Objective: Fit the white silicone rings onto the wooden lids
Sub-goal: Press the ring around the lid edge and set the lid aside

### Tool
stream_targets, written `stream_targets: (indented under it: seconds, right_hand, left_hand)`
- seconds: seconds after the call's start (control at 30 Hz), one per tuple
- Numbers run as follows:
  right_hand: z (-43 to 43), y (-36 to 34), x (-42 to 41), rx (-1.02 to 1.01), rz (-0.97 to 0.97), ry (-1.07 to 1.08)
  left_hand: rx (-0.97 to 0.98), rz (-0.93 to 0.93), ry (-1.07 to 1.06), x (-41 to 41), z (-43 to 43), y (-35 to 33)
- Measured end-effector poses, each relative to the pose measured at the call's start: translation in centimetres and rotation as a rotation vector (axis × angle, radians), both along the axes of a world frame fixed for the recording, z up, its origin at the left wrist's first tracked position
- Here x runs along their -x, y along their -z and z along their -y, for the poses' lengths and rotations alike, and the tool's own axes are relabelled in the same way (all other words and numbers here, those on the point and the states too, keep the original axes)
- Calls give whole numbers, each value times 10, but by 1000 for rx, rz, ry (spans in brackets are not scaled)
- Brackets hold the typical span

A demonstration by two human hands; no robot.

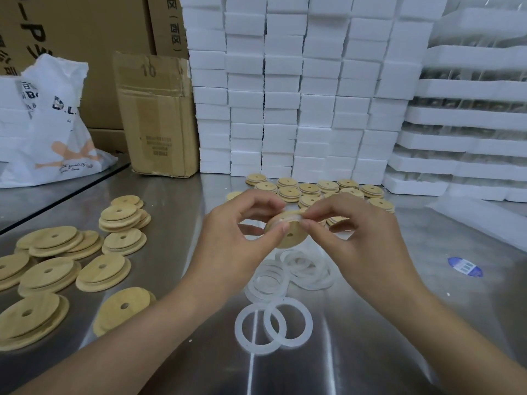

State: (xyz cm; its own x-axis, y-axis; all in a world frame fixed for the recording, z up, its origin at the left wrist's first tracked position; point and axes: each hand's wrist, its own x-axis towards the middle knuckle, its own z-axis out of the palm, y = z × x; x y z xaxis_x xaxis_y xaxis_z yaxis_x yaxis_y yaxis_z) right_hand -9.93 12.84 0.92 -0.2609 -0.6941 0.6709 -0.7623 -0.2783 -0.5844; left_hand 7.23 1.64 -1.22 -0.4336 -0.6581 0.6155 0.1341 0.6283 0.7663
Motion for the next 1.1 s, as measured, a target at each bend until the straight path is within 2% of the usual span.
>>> stream_targets:
  seconds: [0.23, 0.43, 1.1]
  right_hand:
    - [-4, -12, 9, -139, 9, -115]
    - [-8, -20, 12, -207, -21, -124]
    - [-6, -18, 20, -305, 229, -181]
  left_hand:
    - [101, 103, -11, -2, 4, -4]
    - [80, 127, 33, -4, 6, -9]
    - [-204, -32, 175, -5, 13, -10]
